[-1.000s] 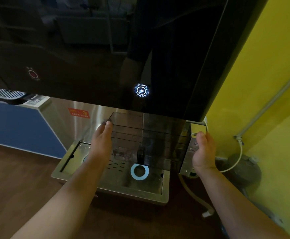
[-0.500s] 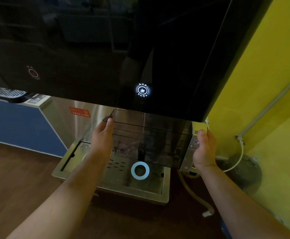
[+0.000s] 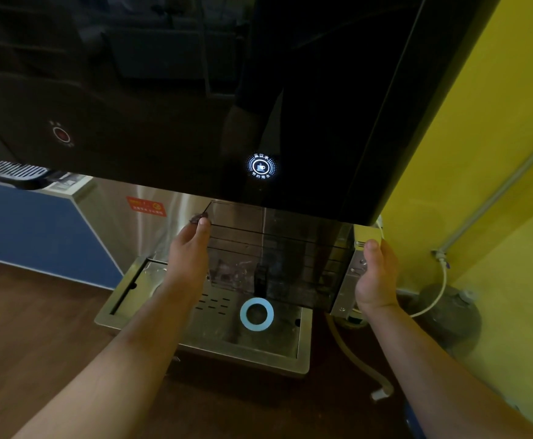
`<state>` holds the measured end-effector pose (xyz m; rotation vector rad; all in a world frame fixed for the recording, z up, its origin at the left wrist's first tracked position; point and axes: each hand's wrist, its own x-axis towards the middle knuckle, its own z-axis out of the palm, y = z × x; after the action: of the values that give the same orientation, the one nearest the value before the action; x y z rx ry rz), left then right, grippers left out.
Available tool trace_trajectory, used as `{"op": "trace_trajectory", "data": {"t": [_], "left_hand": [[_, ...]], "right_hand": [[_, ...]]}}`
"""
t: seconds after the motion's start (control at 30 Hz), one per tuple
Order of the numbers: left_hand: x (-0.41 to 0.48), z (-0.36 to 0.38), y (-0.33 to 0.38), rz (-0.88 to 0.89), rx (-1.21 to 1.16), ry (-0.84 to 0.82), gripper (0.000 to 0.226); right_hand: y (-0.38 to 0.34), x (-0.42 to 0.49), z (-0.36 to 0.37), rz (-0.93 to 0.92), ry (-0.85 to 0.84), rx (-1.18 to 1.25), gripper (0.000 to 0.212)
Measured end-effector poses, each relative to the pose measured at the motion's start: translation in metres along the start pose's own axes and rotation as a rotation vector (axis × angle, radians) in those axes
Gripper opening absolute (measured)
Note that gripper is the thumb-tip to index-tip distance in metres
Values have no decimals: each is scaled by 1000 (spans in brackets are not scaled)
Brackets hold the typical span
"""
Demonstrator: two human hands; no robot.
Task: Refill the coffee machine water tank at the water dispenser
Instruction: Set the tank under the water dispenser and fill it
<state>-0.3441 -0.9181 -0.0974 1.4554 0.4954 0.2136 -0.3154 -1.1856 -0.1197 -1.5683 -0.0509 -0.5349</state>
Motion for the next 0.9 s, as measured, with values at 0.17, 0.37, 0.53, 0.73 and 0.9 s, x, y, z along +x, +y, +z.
{"op": "trace_trajectory", "data": {"t": [0.17,0.37,0.53,0.73,0.9], "left_hand": [[0,2,3,0,-16,-8,31],[0,1,3,-3,-18,7,36],[0,1,3,-13,-14,6,43],[1,0,3,-9,-14,11,42],[0,1,5,-5,-15,11,40]], "right_hand": [[-2,2,0,-11,-12,4,25],[-1,1,0,6,7,-20,27],[2,3,0,8,-14,-33,27],[2,4,0,-2,-20,-10,24],[2,3,0,-1,-24,1,31]]}}
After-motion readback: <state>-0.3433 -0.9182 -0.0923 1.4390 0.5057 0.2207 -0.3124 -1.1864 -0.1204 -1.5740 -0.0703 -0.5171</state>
